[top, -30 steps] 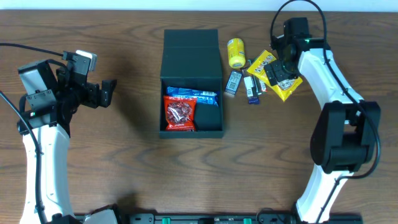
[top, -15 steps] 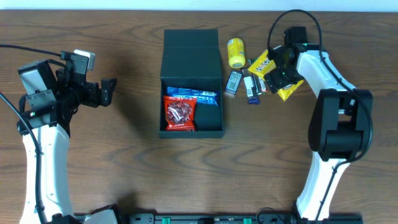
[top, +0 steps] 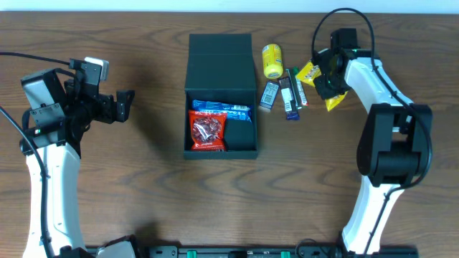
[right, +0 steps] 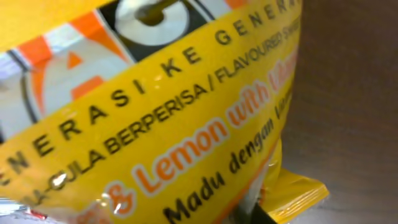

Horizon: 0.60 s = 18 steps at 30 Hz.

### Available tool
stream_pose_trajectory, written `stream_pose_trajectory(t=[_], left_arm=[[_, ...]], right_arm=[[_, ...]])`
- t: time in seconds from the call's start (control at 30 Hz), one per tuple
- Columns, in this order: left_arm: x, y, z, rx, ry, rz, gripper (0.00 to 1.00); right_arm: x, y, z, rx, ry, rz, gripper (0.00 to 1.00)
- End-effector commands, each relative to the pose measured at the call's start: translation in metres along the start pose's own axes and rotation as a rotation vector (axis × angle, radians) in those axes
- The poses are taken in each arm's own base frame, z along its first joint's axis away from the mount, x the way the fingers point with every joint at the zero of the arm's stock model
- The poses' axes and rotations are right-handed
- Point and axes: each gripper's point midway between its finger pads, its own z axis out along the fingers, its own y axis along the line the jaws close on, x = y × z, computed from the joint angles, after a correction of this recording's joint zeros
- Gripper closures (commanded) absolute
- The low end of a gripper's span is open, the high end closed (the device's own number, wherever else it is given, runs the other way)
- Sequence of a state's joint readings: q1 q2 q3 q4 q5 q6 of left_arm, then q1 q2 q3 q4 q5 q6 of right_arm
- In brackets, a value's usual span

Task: Pack container
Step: 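Grasp the yellow HACKS candy bag with the right gripper and lift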

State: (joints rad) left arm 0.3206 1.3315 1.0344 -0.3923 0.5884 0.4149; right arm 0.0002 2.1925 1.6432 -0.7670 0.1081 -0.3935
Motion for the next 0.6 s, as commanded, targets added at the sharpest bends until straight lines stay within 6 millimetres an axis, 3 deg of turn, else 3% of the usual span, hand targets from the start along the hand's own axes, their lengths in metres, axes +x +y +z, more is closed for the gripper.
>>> stream_pose_trajectory(t=[0.0,0.07,0.23,0.4,0.57], left_arm=[[-0.010,0.003,-0.004,-0.004,-0.021,-0.005,0.05],[-0.010,0.003,-0.004,-0.004,-0.021,-0.005,0.05],[-0.010,0.003,-0.004,-0.005,-0.021,-0.004,0.05],[-0.010,0.003,-0.004,-0.005,-0.022,-0.004,0.05],[-0.011,0.004,-0.004,-0.007,-0.027,0.000,0.05]], right_arm=[[0.007,0.004,0.008,-0.021,0.026,0.052,0.93],[0.006,0.005,0.007,-0.021,0.023,0.086,0.98],[-0.002,0.007,-0.008,-0.015,0.000,0.228,0.99],[-0.021,0.011,-0.054,-0.016,-0.047,0.389,0.99],[-0.044,0.029,-0.115,-0.032,-0.126,0.467,0.98]])
